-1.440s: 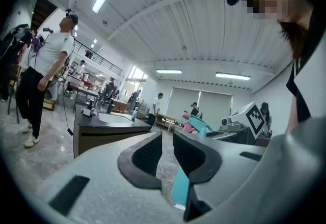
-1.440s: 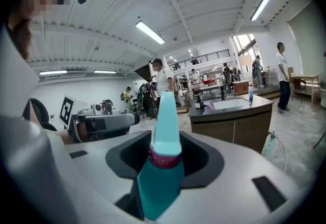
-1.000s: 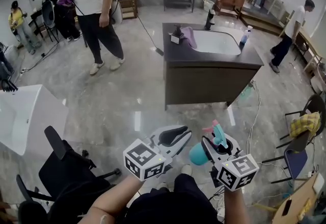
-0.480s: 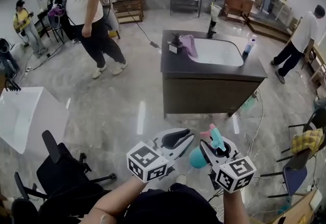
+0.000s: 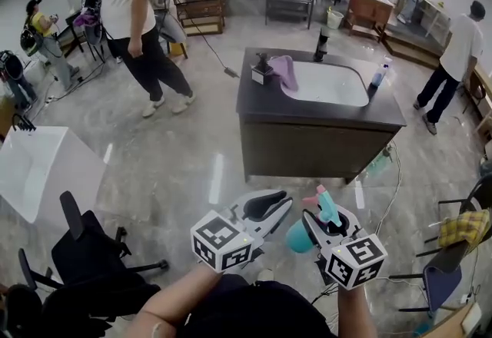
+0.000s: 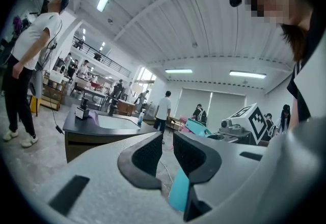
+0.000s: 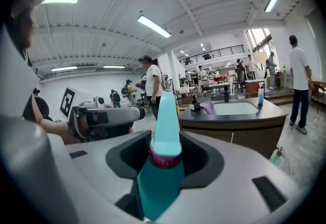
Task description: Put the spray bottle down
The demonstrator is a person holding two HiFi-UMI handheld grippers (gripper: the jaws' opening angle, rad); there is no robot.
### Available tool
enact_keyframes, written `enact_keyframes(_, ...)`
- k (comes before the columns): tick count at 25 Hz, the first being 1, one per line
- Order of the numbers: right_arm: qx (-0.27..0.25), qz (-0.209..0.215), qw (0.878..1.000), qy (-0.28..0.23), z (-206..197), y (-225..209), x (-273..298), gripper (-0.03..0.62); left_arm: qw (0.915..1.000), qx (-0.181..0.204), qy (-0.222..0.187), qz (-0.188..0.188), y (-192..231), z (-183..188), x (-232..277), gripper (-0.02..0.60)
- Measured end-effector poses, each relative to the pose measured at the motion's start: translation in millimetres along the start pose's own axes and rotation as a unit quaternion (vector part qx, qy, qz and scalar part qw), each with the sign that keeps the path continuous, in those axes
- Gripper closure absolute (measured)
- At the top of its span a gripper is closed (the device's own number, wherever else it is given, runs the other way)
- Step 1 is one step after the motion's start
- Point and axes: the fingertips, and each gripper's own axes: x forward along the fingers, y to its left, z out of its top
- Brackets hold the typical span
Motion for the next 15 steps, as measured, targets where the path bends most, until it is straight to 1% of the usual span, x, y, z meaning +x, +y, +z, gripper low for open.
enact_keyframes(4,-0.009,0.005,1.0,-0.001,2,-18,1,0.433,1.0,0.0,-0.007,0.007,4,1,19,0.52)
enact_keyframes(10,-0.001,0.008,1.0,0.001,3,-42,8,0.433,0.9999,-0.008,0.004,0.008,8,-4,41,0.52)
enact_keyframes(15,0.003,0.004,1.0,0.006,7,-57,24,0.433,0.9998,-0.014,0.004,0.012,28,-1,55,0.52)
